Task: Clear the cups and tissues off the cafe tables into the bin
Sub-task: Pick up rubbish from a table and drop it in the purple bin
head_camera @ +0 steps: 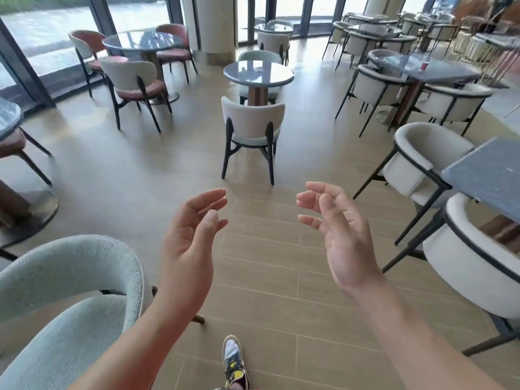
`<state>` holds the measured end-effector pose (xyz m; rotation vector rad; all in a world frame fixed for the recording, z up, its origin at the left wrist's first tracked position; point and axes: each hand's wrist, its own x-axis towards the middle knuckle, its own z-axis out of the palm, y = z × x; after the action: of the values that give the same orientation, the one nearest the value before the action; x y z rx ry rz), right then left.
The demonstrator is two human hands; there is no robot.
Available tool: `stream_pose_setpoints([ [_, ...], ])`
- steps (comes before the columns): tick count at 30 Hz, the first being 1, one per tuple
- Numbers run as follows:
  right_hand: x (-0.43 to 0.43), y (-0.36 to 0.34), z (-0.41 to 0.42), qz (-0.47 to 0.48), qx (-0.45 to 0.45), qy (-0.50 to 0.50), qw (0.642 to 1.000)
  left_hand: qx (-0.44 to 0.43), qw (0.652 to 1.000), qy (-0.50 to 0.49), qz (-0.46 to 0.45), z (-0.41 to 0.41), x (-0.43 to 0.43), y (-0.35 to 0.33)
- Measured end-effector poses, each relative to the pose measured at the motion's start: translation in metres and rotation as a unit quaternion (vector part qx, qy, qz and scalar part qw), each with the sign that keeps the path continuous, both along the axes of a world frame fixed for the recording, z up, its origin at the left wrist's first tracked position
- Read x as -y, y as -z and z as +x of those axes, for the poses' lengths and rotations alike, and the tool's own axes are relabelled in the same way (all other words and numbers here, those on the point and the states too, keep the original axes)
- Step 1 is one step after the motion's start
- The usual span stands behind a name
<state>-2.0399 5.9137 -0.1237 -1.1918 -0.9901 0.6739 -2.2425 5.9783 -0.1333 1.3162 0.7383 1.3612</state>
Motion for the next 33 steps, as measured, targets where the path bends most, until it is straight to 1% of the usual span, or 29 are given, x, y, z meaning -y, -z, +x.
stream_pose_setpoints([
  [3,-0.079,-0.011,0.009,0.011,0.000,-0.004,1.000,0.003,1.000,-0.009,-0.009,0.009,-0.073,-0.008],
  [6,-0.150,-0.020,0.014,0.027,0.000,-0.005,1.000,-0.007,1.000,-0.010,0.006,0.016,-0.141,-0.016],
  [16,-0.343,-0.013,0.044,0.019,-0.024,-0.027,0.999,-0.012,0.999,-0.034,0.001,0.044,-0.327,-0.019],
  [21,-0.455,0.004,0.066,0.019,-0.029,-0.070,0.997,-0.013,0.997,-0.071,-0.008,0.069,-0.427,-0.010],
  [25,-0.562,0.008,0.091,0.025,-0.045,-0.098,0.994,-0.022,0.994,-0.103,-0.002,0.093,-0.517,-0.010],
  [33,-0.762,-0.017,0.138,0.040,-0.054,-0.178,0.982,-0.013,0.984,-0.176,0.000,0.137,-0.683,-0.029],
])
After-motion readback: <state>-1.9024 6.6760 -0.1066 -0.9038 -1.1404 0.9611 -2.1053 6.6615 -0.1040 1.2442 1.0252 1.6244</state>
